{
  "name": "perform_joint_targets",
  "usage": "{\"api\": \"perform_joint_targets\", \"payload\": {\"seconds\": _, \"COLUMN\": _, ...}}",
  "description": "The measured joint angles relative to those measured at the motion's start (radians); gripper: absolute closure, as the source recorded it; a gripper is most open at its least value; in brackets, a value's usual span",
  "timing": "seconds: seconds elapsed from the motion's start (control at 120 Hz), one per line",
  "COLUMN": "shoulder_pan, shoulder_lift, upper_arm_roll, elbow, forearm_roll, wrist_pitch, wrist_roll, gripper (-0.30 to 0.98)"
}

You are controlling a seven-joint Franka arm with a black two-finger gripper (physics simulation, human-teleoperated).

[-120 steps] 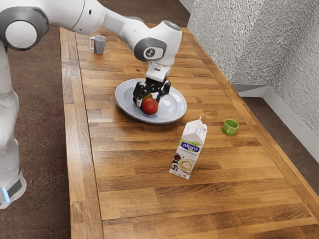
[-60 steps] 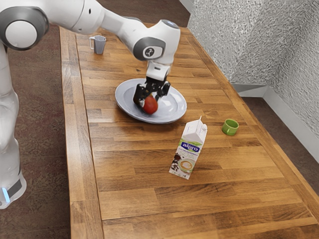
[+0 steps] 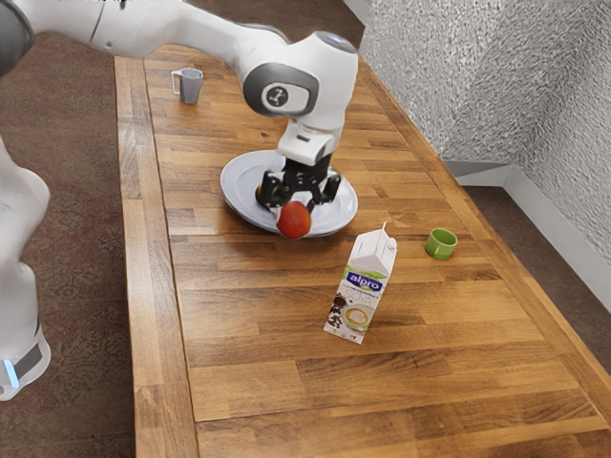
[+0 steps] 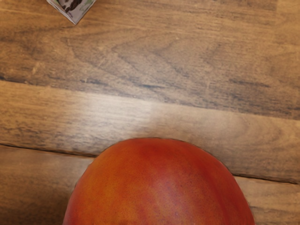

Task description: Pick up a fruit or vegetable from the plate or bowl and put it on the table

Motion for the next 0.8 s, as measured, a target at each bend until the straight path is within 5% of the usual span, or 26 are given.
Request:
{"api": "perform_joint_targets", "payload": {"seconds": 0.35, "shoulder_pan": -0.031, "shoulder_lift": 0.003, "upper_arm_roll": 0.002, "elbow": -0.094, "forearm_roll": 0.003, "wrist_pitch": 0.065, "wrist_roll": -0.091, "gripper": 0.37}}
{"api": "perform_joint_targets", "payload": {"seconds": 0.458, "shoulder_pan": -0.031, "shoulder_lift": 0.006, "upper_arm_roll": 0.004, "elbow": -0.097, "forearm_roll": 0.001, "wrist_pitch": 0.079, "wrist_roll": -0.114, "gripper": 0.16}}
{"api": "perform_joint_targets", "payload": {"seconds": 0.633, "shoulder_pan": -0.031, "shoulder_lift": 0.006, "upper_arm_roll": 0.011, "elbow": -0.094, "forearm_roll": -0.001, "wrist_pitch": 0.092, "wrist_roll": -0.144, "gripper": 0.05}}
{"api": "perform_joint_targets", "payload": {"seconds": 0.708, "shoulder_pan": -0.031, "shoulder_lift": 0.002, "upper_arm_roll": -0.001, "elbow": 0.093, "forearm_roll": 0.020, "wrist_pitch": 0.076, "wrist_roll": -0.180, "gripper": 0.03}}
{"api": "perform_joint_targets", "payload": {"seconds": 0.8, "shoulder_pan": -0.070, "shoulder_lift": -0.017, "upper_arm_roll": -0.023, "elbow": 0.360, "forearm_roll": 0.104, "wrist_pitch": -0.120, "wrist_roll": -0.339, "gripper": 0.02}}
